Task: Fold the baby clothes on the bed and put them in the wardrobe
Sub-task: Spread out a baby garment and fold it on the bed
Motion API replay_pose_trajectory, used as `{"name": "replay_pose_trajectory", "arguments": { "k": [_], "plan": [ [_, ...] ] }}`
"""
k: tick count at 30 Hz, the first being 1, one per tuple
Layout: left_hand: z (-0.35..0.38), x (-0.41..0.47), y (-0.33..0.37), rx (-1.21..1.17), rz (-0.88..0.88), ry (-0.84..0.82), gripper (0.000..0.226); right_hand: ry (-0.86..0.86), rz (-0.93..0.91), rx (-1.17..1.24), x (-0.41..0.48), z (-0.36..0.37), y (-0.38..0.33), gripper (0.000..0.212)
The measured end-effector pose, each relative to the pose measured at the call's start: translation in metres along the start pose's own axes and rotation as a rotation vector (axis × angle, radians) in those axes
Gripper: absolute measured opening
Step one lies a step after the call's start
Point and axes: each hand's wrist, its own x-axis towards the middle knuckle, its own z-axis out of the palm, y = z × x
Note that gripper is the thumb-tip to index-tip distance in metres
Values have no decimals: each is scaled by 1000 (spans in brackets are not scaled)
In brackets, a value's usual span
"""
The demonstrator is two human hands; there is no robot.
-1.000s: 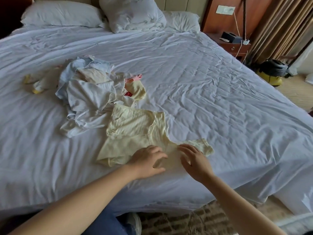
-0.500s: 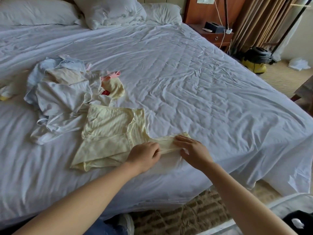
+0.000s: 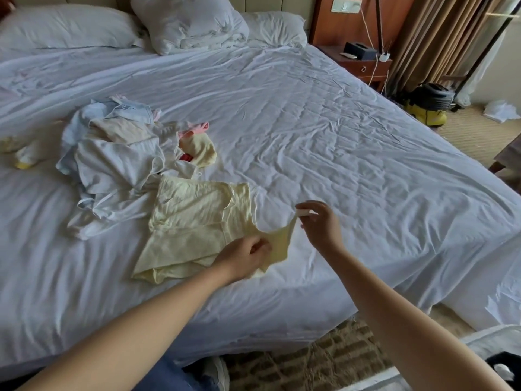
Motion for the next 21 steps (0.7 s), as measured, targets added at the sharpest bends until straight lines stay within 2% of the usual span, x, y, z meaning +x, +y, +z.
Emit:
{"name": "replay_pose_trajectory", "arguments": {
  "k": [2, 4, 7, 10, 12, 13, 16, 18, 21],
  "plan": [
    [-9, 2, 6, -423, -26, 100, 22, -62, -84, 18, -5, 17, -27, 32],
    [-29, 3, 14, -746, -101, 172, 33, -147, -140, 91, -12, 40, -57, 30],
    [-65, 1, 12, -942, -244, 189, 45, -290, -136, 179, -25, 74, -94, 30],
    [-97, -7, -11, -828, -385, 344, 38, -375, -120, 282, -34, 104, -112, 45],
    [-114, -14, -35, -701, -416, 423, 12, -332, -143, 236, -40, 119, -118, 46],
    [-121, -17, -47, -615, -404, 451, 6, -309, -169, 146, -43, 125, -118, 42],
    [-134, -29, -75, -374, -355, 517, 13, -387, -271, -235, -54, 134, -108, 32],
    [-138, -40, -90, -186, -337, 548, 16, -482, -323, -450, -61, 139, -93, 39],
    [-138, -53, -106, 75, -300, 546, 20, -585, -400, -609, -71, 142, -73, 51]
  ]
}}
